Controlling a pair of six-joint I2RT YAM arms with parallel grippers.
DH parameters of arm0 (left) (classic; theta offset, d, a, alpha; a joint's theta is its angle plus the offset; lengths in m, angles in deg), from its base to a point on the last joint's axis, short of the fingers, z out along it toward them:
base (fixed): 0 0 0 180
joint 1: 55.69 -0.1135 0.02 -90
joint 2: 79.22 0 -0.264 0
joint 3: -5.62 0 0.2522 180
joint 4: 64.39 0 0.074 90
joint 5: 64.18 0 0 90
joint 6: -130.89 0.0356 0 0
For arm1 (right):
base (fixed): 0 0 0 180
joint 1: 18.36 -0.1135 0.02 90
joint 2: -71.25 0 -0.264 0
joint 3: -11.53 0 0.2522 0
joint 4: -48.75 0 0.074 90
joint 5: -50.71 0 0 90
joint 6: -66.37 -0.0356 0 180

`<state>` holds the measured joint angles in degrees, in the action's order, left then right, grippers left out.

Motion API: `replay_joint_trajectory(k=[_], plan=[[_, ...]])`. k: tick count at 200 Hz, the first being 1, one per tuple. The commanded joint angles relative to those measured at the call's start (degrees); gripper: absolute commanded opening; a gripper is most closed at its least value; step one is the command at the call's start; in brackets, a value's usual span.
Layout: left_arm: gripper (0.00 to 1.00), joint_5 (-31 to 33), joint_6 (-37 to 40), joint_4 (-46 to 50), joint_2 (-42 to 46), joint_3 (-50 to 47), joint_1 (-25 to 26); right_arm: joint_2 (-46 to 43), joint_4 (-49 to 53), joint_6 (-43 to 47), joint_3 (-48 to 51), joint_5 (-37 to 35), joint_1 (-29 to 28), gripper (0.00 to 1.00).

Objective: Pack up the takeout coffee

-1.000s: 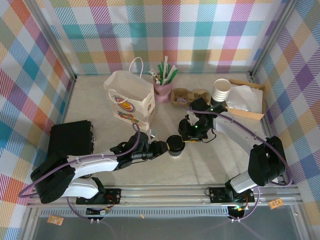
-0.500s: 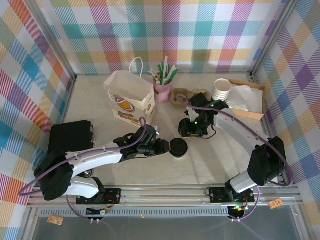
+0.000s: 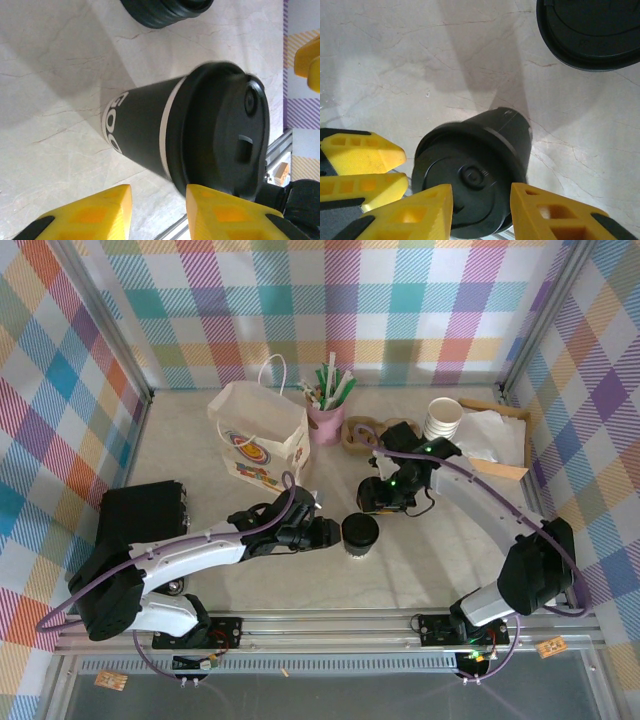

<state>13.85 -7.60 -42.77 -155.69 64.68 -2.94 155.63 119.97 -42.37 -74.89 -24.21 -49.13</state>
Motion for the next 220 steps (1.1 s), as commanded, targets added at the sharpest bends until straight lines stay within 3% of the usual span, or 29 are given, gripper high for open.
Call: replay_joint_trajectory(k=[1, 29, 49, 71, 97, 159, 199, 220], plan=[[0.34, -0.7, 0.9, 1.0, -0.8, 2.5, 0.6, -2.6, 1.8, 2.2, -1.7, 0.8, -0.3, 0.37], [0.34, -0.5, 0.8, 1.2, -0.6, 2.9, 0.6, -4.3, 1.8, 3.5, -0.9, 1.5, -0.4, 0.4], [0.34, 1.0, 1.4, 2.9, 1.1, 2.8, 0.6, -5.9, 1.3, 5.5, 0.4, -0.1, -1.5, 0.52], [0.37, 6.0, 4.7, 7.3, 5.0, 4.2, 0.6, -5.8, 2.1, 9.2, -0.9, -6.9, -6.2, 0.66], [0.42, 14.2, 10.8, 16.6, 10.1, 9.0, 0.3, -2.8, 5.4, 11.3, -4.1, -15.7, -12.2, 0.77], [0.55, 34.4, 22.3, 31.5, 18.9, 21.9, 0.0, 1.1, 5.8, 10.7, -5.8, -17.9, -14.7, 0.91], [0.6, 37.1, 31.0, 34.0, 15.5, 33.4, -0.1, 0.7, 8.5, 9.0, -8.8, -20.1, -15.4, 1.0], [0.61, 38.0, 33.8, 34.8, 12.5, 38.3, -0.2, -0.6, 8.9, 7.5, -7.4, -20.5, -15.6, 0.99]])
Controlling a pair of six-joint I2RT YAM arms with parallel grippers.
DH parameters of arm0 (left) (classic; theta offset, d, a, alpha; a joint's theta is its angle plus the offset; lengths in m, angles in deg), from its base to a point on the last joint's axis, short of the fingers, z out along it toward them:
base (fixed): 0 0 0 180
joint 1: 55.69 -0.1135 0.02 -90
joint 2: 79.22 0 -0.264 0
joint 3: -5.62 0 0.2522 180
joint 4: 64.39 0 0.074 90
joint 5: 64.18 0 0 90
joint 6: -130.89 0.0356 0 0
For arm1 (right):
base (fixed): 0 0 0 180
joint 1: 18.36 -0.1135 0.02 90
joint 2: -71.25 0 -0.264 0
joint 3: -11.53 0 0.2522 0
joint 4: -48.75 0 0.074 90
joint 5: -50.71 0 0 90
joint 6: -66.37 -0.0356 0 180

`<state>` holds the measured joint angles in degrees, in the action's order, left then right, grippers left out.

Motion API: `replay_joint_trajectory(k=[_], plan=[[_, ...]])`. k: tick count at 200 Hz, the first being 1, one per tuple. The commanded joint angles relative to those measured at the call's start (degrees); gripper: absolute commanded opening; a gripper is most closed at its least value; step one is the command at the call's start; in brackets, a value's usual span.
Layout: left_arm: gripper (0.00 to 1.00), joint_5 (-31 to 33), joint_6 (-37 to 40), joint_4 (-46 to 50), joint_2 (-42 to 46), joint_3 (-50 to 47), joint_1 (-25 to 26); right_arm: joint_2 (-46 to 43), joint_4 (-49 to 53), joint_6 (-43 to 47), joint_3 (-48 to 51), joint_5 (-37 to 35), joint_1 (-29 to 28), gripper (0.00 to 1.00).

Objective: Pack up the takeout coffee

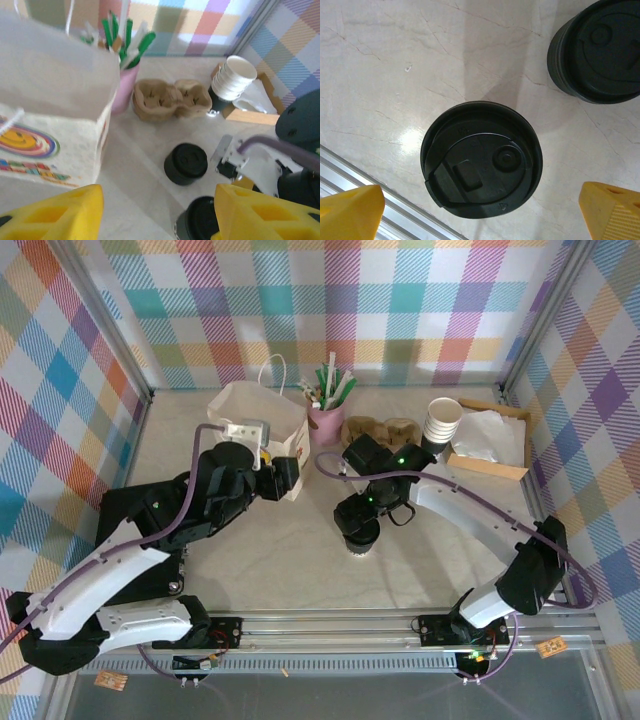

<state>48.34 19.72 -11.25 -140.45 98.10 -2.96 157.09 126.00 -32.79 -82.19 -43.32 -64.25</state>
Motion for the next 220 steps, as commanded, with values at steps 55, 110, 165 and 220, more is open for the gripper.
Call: replay_joint_trajectory(k=[55, 110, 165, 220], plan=[[0.62, 8.7, 4.2, 9.2, -11.3, 13.9, -0.7, -1.0, 5.0, -2.6, -1.4, -1.3, -1.7, 0.99], [0.62, 10.1, 3.6, 8.8, -15.1, 17.1, -1.5, 3.1, 6.9, -2.3, -6.3, -0.1, -1.7, 0.99], [0.62, 14.3, 0.3, 8.1, -14.8, 14.0, -1.7, 3.4, 5.9, -5.4, -7.0, 0.3, -1.7, 0.99], [0.61, 13.7, -0.1, 10.0, -14.1, 13.4, -1.6, 2.6, 5.5, -6.6, -5.2, 0.4, -1.7, 0.99]])
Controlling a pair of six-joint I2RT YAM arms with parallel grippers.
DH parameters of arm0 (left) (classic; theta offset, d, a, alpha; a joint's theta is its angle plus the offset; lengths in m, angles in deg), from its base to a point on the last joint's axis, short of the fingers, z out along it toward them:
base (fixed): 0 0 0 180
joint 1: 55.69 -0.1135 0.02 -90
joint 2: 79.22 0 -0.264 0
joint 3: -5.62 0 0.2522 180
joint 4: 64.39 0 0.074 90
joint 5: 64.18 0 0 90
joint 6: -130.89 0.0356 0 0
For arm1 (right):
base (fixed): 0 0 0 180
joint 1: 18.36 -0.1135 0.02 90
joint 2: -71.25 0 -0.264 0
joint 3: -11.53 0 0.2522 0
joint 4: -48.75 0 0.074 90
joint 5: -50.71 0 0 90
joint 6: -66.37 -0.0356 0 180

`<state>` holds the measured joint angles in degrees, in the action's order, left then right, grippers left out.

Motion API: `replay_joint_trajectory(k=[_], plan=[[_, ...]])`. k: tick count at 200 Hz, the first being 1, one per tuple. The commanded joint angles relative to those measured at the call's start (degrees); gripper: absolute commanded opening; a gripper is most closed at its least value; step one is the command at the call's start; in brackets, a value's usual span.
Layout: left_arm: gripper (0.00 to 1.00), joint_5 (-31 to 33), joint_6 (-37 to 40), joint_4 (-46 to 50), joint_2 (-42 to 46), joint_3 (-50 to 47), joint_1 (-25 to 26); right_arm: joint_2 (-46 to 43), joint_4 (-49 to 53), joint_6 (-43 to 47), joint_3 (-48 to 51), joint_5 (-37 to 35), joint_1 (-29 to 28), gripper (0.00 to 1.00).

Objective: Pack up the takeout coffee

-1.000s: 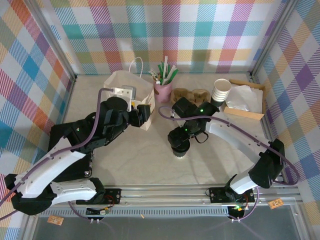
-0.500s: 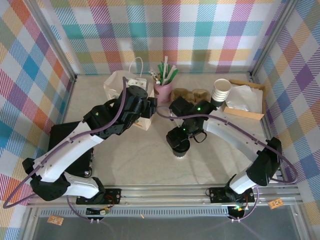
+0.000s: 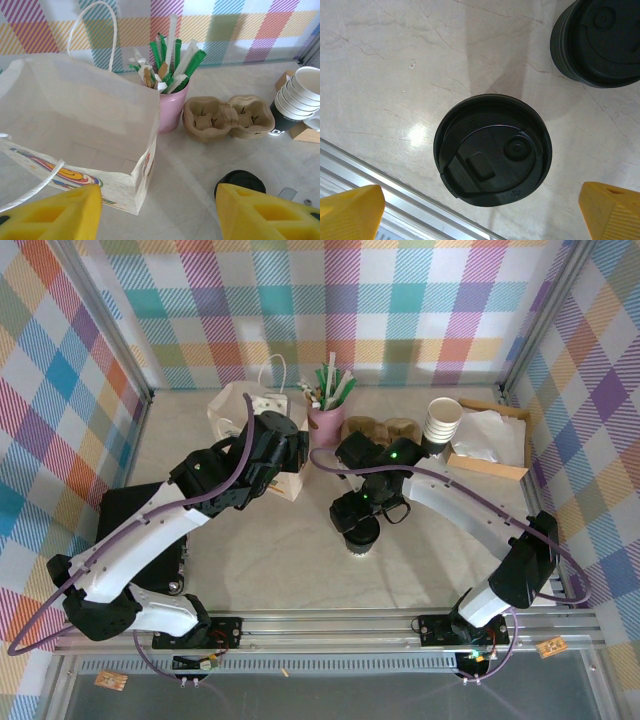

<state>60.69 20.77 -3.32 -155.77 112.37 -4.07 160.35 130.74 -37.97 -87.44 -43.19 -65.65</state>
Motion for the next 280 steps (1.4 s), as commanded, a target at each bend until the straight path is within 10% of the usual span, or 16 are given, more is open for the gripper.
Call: replay_joint_trajectory(k=[1, 280], plan=[[0.61, 1.3, -1.1, 2.1, 1.2, -0.9, -0.5, -0.6, 0.8, -1.4, 0.0, 0.3, -0.3, 0.99], [0.57, 5.4, -11.7, 18.2, 13.7, -6.0, -0.7, 3.7, 4.5, 1.0, -2.4, -2.9, -4.7, 0.98]])
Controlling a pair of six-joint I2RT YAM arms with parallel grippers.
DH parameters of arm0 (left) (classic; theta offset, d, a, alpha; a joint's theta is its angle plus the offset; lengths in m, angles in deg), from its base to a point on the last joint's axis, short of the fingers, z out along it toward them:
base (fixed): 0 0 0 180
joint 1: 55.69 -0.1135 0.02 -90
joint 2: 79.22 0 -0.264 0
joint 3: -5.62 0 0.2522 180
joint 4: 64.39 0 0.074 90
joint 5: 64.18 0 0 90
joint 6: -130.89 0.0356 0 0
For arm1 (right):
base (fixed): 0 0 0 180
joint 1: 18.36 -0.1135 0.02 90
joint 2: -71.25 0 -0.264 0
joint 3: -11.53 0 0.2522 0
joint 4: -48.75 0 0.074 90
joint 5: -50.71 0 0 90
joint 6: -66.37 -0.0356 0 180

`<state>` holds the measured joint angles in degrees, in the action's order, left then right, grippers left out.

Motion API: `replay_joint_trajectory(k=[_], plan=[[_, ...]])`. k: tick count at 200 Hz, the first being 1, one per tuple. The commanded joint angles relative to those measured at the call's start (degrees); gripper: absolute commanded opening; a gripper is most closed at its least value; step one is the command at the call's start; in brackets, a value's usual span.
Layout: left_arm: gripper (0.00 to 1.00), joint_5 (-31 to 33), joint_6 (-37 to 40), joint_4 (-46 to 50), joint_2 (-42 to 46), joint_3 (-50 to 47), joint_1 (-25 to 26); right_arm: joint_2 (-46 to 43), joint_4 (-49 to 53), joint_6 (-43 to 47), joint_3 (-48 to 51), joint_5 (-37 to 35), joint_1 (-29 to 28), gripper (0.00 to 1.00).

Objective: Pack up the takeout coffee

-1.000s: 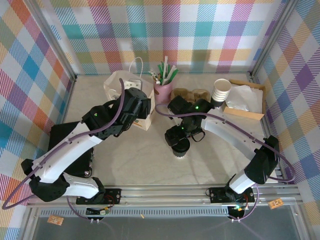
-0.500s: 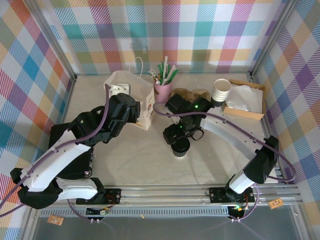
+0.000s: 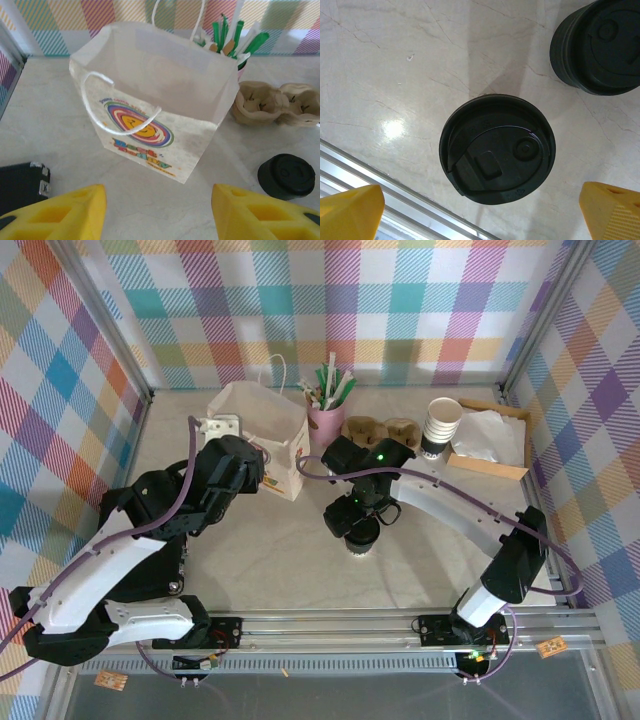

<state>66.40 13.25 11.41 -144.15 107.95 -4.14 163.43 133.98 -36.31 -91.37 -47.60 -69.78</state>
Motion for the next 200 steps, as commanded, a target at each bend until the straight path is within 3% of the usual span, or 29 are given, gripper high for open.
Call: replay_joint_trajectory(k=[1, 89, 138, 200], plan=[[0.57, -0.3, -4.3, 3.4, 2.2, -1.6, -0.6, 0.6, 1.2, -0.7, 1.6, 1.5, -0.6, 0.98], [0.57, -2.8, -5.6, 2.6, 3.0, -4.9, -0.7, 1.9, -3.6, -6.3, 8.4, 0.5, -0.7, 0.95], [0.57, -4.1, -7.2, 4.2, 2.9, -4.0, -0.7, 2.4, -4.5, -7.1, 8.2, -0.6, -0.7, 0.86], [0.57, -4.9, -5.0, 5.2, 0.8, -1.5, -0.7, 2.7, -5.3, -7.5, 9.2, -1.2, -0.7, 0.84]])
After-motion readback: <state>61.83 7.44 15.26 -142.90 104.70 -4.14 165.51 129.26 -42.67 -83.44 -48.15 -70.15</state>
